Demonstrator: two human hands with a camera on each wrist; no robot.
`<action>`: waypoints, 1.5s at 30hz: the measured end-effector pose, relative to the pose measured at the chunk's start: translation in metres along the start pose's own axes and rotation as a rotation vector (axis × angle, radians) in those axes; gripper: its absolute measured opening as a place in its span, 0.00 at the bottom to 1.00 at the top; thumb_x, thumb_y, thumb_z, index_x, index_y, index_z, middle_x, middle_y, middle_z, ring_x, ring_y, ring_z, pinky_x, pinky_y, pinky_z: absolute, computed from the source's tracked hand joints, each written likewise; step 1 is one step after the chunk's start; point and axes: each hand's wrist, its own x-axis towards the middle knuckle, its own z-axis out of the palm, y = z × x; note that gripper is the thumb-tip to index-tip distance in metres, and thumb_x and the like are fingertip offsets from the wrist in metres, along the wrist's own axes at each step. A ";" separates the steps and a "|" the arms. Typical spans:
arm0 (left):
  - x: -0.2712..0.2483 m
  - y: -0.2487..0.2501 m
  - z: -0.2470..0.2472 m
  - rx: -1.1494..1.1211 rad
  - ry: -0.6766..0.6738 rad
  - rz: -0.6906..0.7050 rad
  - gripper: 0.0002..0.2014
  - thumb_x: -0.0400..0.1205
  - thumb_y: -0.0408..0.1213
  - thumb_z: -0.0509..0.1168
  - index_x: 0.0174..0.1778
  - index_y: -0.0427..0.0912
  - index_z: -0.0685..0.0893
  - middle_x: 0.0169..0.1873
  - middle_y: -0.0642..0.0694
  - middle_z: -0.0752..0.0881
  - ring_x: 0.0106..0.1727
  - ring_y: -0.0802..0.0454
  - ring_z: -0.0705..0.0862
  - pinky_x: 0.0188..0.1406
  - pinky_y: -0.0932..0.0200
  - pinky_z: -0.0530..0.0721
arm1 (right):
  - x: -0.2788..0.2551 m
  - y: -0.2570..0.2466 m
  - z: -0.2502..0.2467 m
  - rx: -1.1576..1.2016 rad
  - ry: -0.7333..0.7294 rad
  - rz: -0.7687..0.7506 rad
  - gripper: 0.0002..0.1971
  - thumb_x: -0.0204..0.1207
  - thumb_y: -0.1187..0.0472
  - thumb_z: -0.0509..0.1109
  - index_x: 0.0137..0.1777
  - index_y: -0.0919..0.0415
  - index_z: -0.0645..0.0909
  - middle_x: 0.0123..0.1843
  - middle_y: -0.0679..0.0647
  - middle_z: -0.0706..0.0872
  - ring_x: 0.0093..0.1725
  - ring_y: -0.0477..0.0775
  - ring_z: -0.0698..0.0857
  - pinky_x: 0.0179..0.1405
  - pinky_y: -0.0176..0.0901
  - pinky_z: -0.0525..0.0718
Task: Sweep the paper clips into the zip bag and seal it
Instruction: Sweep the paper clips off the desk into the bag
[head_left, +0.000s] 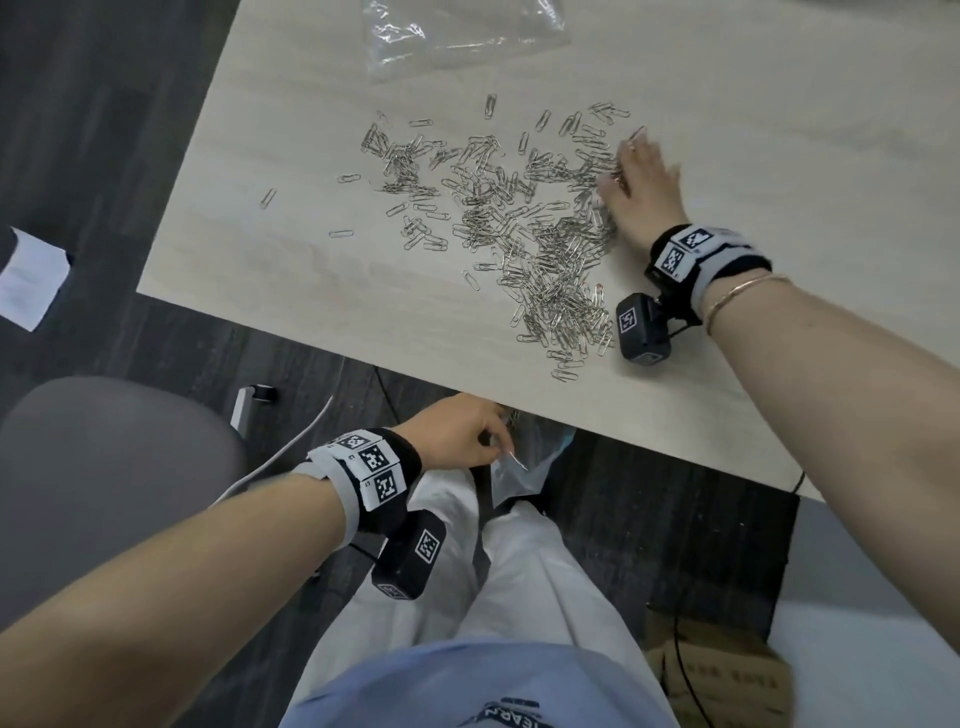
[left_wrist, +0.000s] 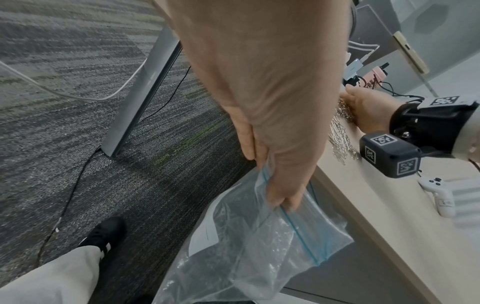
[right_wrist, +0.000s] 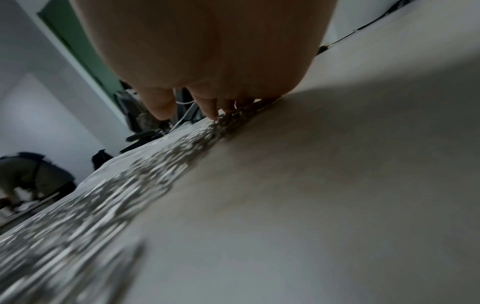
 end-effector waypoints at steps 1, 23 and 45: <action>-0.001 -0.002 -0.001 -0.001 0.002 0.002 0.07 0.76 0.35 0.69 0.44 0.46 0.91 0.35 0.56 0.79 0.36 0.58 0.75 0.37 0.63 0.70 | -0.006 -0.007 0.006 0.000 -0.025 -0.030 0.31 0.85 0.44 0.46 0.83 0.58 0.44 0.85 0.59 0.41 0.84 0.58 0.40 0.79 0.54 0.34; -0.002 -0.010 -0.002 -0.043 0.007 0.056 0.08 0.76 0.34 0.69 0.45 0.46 0.92 0.34 0.54 0.80 0.36 0.55 0.78 0.35 0.64 0.67 | -0.056 -0.003 0.007 0.167 -0.027 0.055 0.28 0.87 0.49 0.46 0.83 0.60 0.48 0.85 0.58 0.43 0.84 0.54 0.41 0.80 0.52 0.33; -0.015 -0.034 -0.012 -0.069 0.038 0.039 0.08 0.74 0.34 0.70 0.43 0.48 0.92 0.31 0.59 0.79 0.33 0.61 0.78 0.31 0.68 0.70 | -0.042 -0.028 0.006 0.276 0.092 0.064 0.31 0.85 0.48 0.50 0.83 0.58 0.44 0.85 0.54 0.42 0.84 0.53 0.40 0.79 0.47 0.35</action>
